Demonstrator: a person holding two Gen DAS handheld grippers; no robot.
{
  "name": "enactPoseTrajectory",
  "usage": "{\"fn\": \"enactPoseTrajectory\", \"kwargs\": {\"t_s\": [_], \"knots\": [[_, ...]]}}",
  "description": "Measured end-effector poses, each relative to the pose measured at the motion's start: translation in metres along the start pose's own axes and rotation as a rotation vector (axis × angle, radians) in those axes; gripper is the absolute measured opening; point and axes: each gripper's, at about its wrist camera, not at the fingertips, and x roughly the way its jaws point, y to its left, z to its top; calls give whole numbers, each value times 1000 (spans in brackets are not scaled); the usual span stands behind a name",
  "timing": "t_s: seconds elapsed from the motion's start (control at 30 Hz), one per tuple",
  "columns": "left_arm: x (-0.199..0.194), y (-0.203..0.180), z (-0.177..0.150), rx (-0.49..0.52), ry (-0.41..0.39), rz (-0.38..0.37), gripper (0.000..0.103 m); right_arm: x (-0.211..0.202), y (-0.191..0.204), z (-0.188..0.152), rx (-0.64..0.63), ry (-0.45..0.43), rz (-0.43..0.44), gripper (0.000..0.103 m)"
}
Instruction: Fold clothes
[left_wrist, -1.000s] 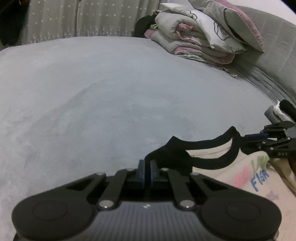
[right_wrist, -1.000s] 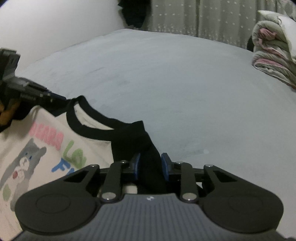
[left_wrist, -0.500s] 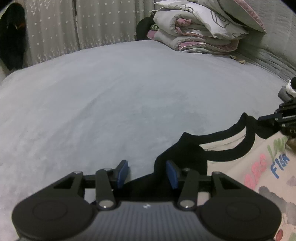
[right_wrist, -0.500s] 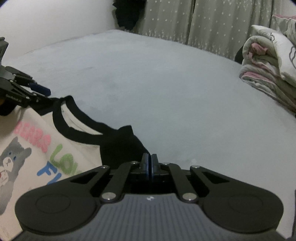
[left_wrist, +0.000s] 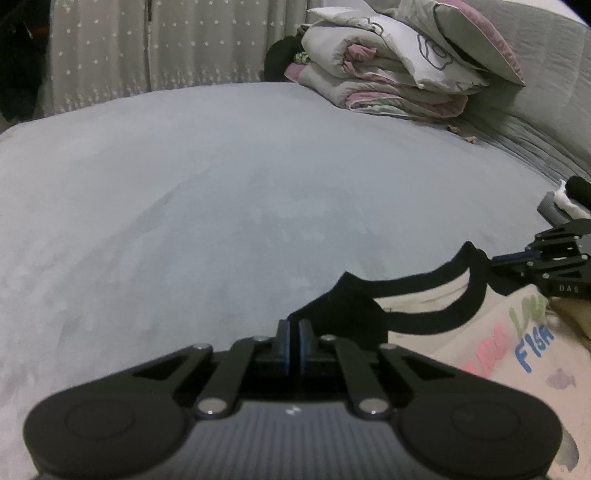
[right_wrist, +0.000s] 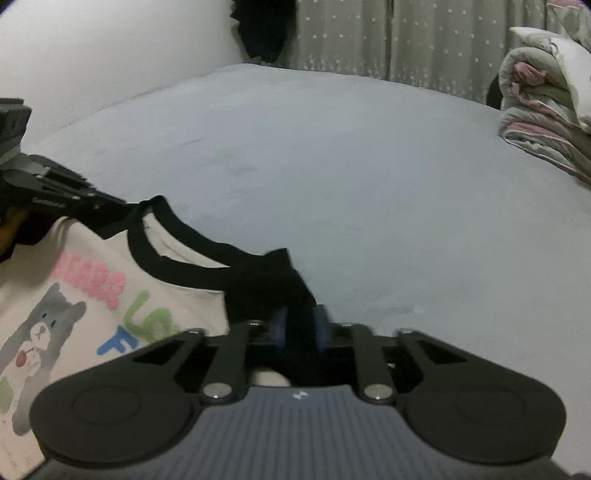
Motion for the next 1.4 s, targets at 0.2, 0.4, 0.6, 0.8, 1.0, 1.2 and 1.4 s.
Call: {"fn": "enactPoseTrajectory", "kwargs": {"t_s": [0.2,0.4,0.6,0.8,1.0,1.2,1.4], "knots": [[0,-7,10,-7,-46,83,4,-9,1,18,13,-69,-110,5],[1,-7,28,-12,-101,168,4,-13,-2,43,-14,-168,-172,5],[27,-10,45,75,-114,289,4,17,-2,62,-52,-167,-209,5],[71,-13,28,166,-73,355,4,60,-5,51,-72,-80,-236,4],[74,-26,20,240,-103,418,4,69,-2,42,-122,-75,-278,4],[68,-19,20,204,-108,391,6,78,9,42,-241,-65,-364,7],[58,-13,25,137,-136,371,34,77,0,42,-243,-80,-369,10]]}}
